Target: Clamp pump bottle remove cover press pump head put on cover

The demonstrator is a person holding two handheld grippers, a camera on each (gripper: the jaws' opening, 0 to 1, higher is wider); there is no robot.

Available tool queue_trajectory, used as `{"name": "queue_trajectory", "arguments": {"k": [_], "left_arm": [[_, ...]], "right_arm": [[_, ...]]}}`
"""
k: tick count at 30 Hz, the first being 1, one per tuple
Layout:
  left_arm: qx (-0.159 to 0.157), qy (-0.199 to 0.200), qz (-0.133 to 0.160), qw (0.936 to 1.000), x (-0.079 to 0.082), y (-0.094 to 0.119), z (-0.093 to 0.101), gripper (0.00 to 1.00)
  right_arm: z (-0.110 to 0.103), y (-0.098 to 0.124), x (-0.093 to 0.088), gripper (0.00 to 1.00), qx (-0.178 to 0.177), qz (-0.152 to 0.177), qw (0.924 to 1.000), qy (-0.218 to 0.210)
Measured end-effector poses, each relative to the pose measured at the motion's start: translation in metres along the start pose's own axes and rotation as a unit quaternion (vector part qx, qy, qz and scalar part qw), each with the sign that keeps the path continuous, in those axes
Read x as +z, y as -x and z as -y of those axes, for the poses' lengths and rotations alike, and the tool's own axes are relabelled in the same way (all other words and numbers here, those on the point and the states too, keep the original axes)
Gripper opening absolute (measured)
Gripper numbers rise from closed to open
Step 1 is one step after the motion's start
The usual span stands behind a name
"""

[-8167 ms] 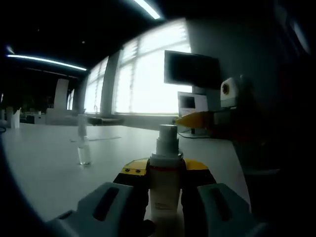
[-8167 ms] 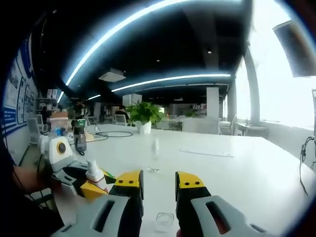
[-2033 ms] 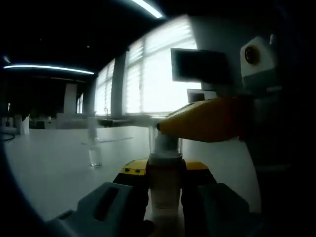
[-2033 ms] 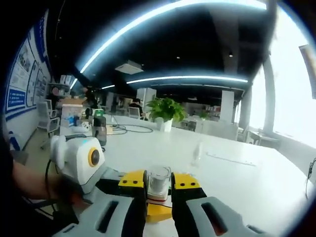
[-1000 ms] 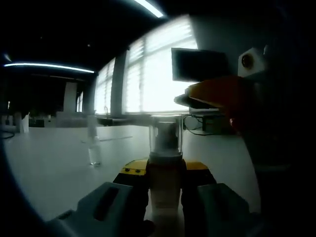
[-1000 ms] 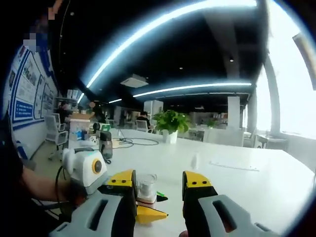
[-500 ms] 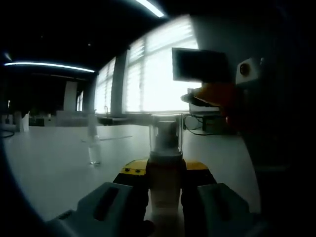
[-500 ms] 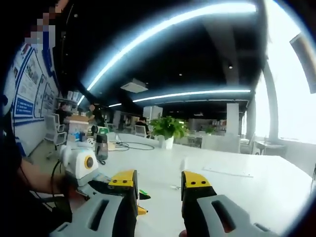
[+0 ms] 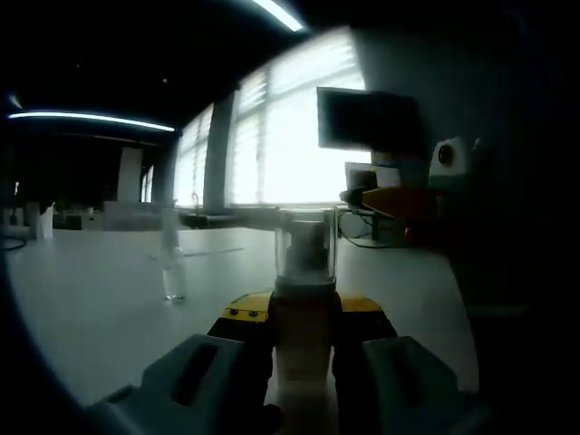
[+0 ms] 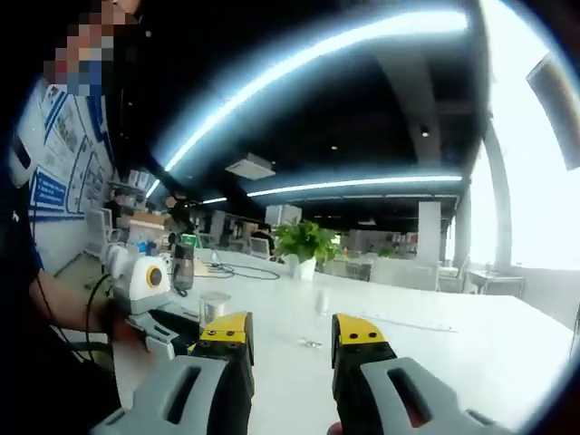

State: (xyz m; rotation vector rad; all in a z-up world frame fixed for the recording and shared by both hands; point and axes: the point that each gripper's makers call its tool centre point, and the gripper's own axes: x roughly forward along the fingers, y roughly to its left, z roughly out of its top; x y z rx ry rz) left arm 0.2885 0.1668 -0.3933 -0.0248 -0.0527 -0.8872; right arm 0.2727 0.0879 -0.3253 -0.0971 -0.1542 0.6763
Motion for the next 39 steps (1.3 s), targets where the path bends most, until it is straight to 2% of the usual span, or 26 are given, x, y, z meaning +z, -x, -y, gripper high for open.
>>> {"name": "queue_trajectory", "arguments": {"k": [9,16,22,25,31,39], "left_arm": [[-0.001,0.001,0.0,1.0,0.0,0.0,0.001,0.15],[-0.001,0.002,-0.001,1.0,-0.001,0.0,0.0,0.15],[-0.002,0.0,-0.002,1.0,-0.002,-0.001,-0.001,0.15],[-0.001,0.001,-0.002,1.0,-0.002,-0.001,-0.001,0.15],[-0.001,-0.004,-0.003,1.0,-0.002,-0.001,-0.002,0.15],[-0.001,0.001,-0.003,1.0,-0.002,-0.001,-0.003,0.15]], "right_arm": [[0.01,0.008,-0.04,0.28,0.007,-0.011,0.9998,-0.018],[0.017,0.013,-0.055,0.26,-0.005,-0.009,0.9986,-0.052],[0.02,0.014,-0.052,0.22,-0.015,0.002,0.9969,-0.078],[0.015,0.013,-0.056,0.22,-0.008,-0.007,0.9983,-0.057],[0.01,0.012,-0.06,0.22,0.0,-0.017,0.9989,-0.043],[0.012,0.011,-0.062,0.22,0.0,-0.021,0.999,-0.04]]}}
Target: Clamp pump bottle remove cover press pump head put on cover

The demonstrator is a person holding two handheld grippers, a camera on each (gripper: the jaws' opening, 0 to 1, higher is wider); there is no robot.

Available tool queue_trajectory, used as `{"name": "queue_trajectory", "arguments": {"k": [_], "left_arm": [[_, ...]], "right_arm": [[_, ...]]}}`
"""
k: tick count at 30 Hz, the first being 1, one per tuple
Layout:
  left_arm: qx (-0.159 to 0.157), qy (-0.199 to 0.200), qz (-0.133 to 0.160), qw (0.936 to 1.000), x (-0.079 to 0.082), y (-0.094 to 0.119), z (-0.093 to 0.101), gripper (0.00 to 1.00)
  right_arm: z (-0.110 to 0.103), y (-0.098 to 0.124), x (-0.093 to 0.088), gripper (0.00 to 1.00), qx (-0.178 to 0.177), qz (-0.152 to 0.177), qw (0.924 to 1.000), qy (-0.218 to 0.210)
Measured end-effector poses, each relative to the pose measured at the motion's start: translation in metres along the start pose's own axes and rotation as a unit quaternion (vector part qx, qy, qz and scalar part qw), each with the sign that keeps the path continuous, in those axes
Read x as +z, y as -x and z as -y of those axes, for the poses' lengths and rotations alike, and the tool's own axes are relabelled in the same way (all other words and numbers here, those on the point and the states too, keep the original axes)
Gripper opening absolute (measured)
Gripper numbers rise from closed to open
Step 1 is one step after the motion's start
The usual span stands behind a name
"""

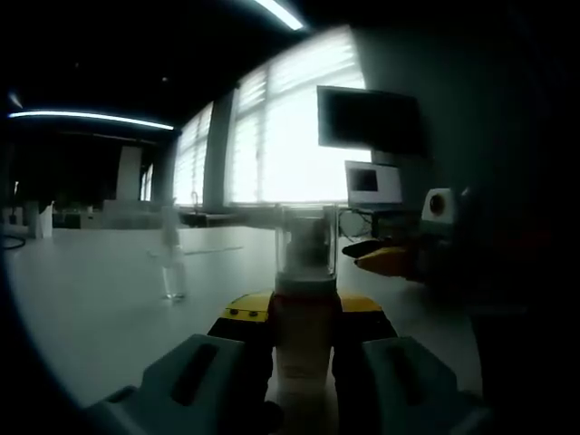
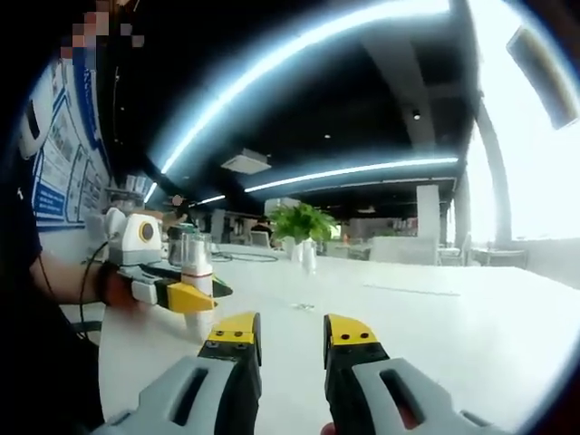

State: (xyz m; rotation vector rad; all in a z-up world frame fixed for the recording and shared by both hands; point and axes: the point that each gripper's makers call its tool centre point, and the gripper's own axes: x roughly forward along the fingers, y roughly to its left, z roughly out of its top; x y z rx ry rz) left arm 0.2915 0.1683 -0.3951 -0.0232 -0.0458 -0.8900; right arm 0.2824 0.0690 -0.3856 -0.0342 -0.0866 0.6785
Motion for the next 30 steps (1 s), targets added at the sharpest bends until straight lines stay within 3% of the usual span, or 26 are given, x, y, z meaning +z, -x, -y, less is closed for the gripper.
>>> {"name": "queue_trajectory", "arguments": {"k": [6,14,22,30], "left_arm": [[0.002,0.017,-0.002,0.9999,0.0,-0.001,-0.004,0.15],[0.026,0.062,0.019,0.9975,0.01,-0.003,-0.021,0.15],[0.027,0.038,0.024,0.9986,0.029,-0.02,-0.034,0.15],[0.026,0.046,0.049,0.9974,0.045,-0.05,-0.034,0.15]], "right_arm": [[0.002,0.001,0.0,0.22,0.001,0.003,1.0,-0.003],[0.004,0.002,0.001,0.22,-0.002,0.007,0.9999,-0.007],[0.007,0.002,0.001,0.22,-0.007,0.006,0.9999,-0.008],[0.018,0.002,0.002,0.21,-0.018,0.011,0.9993,-0.03]]}}
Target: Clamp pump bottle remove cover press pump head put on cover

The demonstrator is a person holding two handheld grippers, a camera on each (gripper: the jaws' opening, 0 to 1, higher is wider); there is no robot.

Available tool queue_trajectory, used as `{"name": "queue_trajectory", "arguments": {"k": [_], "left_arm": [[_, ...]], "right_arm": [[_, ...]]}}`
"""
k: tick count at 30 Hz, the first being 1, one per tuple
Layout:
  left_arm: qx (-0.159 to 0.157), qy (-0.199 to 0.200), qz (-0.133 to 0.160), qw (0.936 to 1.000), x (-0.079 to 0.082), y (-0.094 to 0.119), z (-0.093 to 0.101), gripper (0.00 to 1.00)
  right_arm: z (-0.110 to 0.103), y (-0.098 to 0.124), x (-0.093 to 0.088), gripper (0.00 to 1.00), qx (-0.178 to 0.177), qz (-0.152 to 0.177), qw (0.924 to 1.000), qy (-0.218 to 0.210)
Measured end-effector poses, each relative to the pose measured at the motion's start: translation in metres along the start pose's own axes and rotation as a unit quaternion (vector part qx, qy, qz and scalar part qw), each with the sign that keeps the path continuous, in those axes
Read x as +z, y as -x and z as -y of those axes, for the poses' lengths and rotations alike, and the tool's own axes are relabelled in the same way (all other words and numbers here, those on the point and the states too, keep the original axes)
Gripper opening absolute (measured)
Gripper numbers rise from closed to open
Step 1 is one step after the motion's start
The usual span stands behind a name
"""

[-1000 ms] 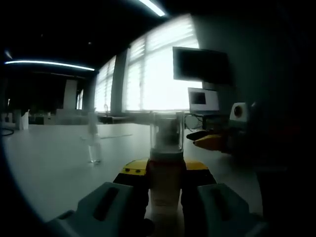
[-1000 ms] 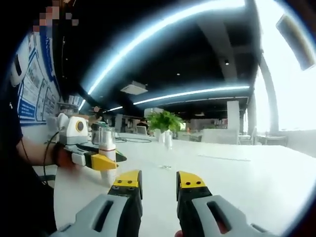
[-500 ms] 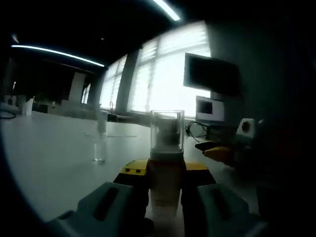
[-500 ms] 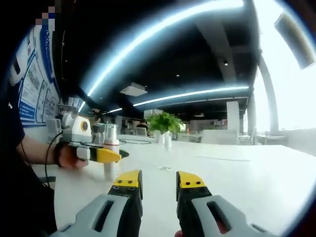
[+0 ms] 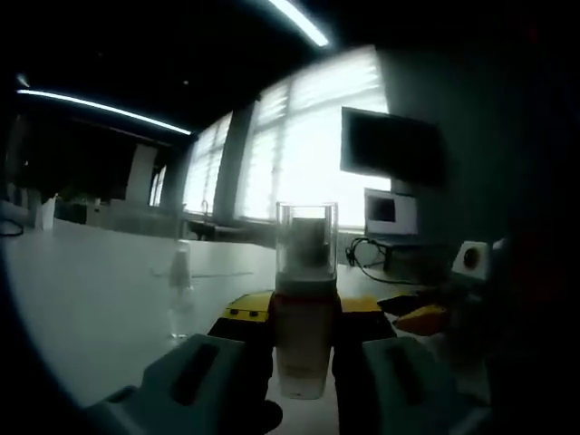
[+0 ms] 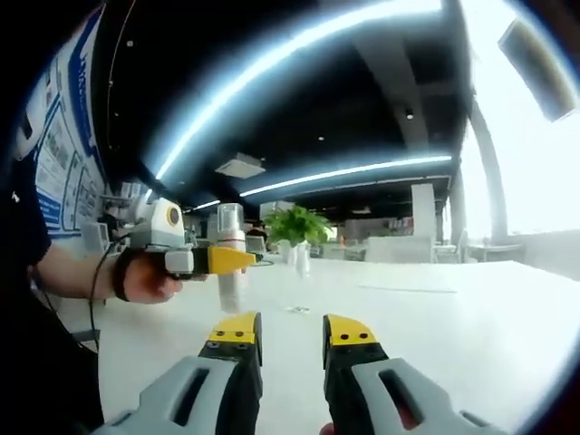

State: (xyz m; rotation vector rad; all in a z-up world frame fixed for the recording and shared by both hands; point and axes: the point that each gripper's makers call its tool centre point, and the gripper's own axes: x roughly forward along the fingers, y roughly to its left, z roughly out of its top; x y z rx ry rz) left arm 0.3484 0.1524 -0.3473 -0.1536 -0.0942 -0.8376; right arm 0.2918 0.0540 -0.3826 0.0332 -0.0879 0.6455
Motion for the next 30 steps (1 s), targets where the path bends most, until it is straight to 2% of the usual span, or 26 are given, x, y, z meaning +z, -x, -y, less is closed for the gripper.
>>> {"name": "queue_trajectory", "arguments": {"k": [4,12,18,22,26,30], "left_arm": [[0.003,-0.005,0.003,1.0,0.003,-0.017,0.0,0.15],[0.033,-0.007,-0.001,0.9994,0.0,-0.056,-0.023,0.15],[0.047,-0.011,-0.008,0.9988,-0.008,-0.081,-0.032,0.15],[0.058,0.016,-0.006,0.9982,-0.013,-0.092,-0.032,0.15],[0.076,0.01,-0.009,0.997,-0.023,-0.101,-0.041,0.15],[0.087,0.002,-0.009,0.9962,-0.031,-0.117,-0.056,0.15]], "right_arm": [[0.005,0.002,0.003,0.2,-0.007,0.009,0.9998,-0.017],[0.008,0.003,0.004,0.19,-0.01,0.012,0.9994,-0.031],[0.009,0.003,0.005,0.19,-0.012,0.013,0.9993,-0.034],[0.01,0.002,0.003,0.19,-0.012,0.01,0.9995,-0.028],[0.011,0.001,0.002,0.18,-0.014,0.008,0.9995,-0.028],[0.006,-0.001,-0.004,0.18,-0.009,-0.007,0.9999,-0.01]]}}
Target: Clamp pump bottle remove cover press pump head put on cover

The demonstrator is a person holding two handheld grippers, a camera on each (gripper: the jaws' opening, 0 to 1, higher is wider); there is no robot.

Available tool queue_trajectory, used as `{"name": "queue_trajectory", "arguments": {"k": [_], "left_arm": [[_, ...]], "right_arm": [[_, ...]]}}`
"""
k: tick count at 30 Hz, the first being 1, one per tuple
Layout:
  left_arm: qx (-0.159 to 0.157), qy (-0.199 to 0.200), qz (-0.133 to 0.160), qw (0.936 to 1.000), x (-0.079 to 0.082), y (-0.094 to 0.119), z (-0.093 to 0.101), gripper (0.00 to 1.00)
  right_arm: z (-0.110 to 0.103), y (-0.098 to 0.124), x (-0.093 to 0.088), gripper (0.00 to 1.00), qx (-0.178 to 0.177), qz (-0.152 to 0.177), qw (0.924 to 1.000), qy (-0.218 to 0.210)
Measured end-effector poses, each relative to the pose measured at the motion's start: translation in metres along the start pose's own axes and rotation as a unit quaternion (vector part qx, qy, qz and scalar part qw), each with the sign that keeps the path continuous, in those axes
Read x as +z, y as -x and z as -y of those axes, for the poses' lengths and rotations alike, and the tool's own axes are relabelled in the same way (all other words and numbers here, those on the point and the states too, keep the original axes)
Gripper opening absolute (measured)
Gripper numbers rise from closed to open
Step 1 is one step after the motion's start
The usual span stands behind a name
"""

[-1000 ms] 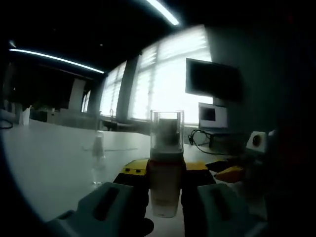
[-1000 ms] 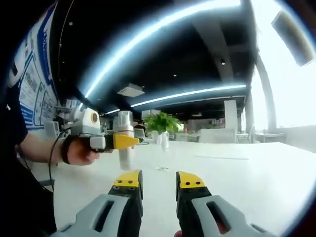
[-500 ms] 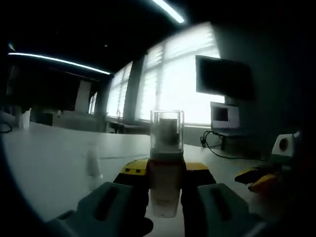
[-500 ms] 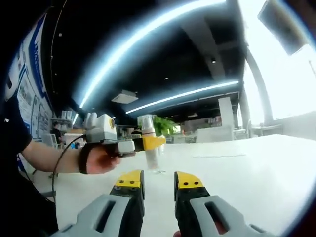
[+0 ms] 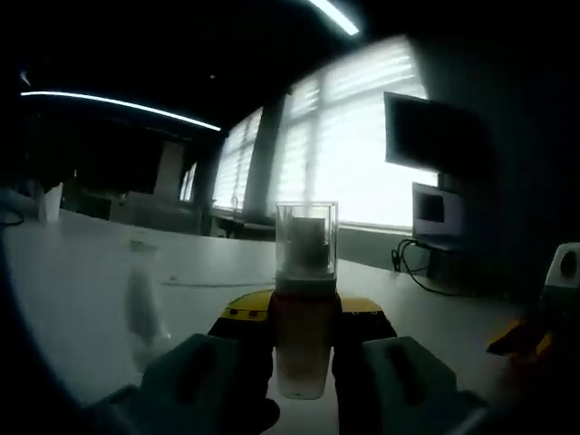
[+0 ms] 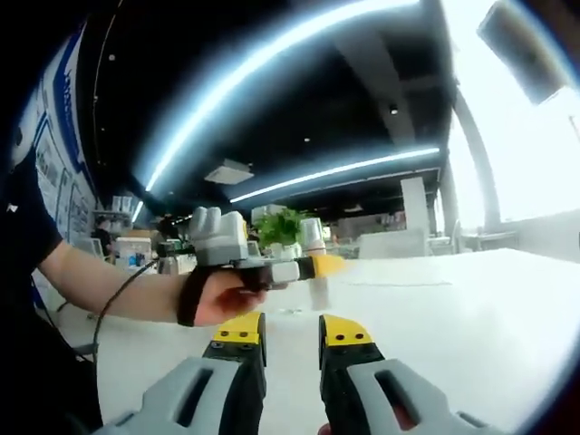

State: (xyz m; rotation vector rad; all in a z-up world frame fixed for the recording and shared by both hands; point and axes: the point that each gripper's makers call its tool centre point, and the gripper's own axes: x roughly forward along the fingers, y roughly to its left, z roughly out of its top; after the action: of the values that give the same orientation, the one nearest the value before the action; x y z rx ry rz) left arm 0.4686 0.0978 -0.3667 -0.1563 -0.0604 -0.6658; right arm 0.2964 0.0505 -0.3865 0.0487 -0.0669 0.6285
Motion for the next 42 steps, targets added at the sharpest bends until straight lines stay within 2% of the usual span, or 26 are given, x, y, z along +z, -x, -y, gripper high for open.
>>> {"name": "queue_trajectory", "arguments": {"k": [3,6,9,11,18,23,29,42], "left_arm": [[-0.002,-0.001,-0.003,1.0,-0.005,-0.005,0.005,0.15],[-0.002,-0.005,-0.006,1.0,-0.011,-0.01,0.006,0.15],[-0.001,-0.012,-0.005,0.9999,-0.014,-0.015,0.006,0.15],[-0.004,-0.027,-0.008,0.9996,-0.017,-0.016,0.009,0.15],[-0.003,-0.045,-0.021,0.9987,-0.027,-0.024,0.009,0.15],[-0.001,-0.043,-0.026,0.9987,-0.029,-0.024,0.009,0.15],[0.009,-0.023,-0.03,0.9992,-0.032,-0.023,0.005,0.15],[0.006,-0.04,-0.039,0.9984,-0.035,-0.024,0.011,0.15]], "right_arm": [[0.001,0.0,-0.002,0.18,-0.002,-0.004,1.0,0.006],[0.012,0.002,0.004,0.18,-0.022,0.009,0.9996,-0.012],[0.015,0.004,0.005,0.17,-0.026,0.014,0.9993,-0.023],[0.015,0.003,0.005,0.17,-0.027,0.014,0.9993,-0.02],[0.014,0.003,0.003,0.17,-0.03,0.007,0.9995,-0.007],[0.014,0.002,0.003,0.17,-0.031,0.007,0.9994,-0.009],[0.015,0.003,0.004,0.18,-0.033,0.011,0.9993,-0.013],[0.011,0.004,0.005,0.18,-0.027,0.012,0.9995,-0.008]]}}
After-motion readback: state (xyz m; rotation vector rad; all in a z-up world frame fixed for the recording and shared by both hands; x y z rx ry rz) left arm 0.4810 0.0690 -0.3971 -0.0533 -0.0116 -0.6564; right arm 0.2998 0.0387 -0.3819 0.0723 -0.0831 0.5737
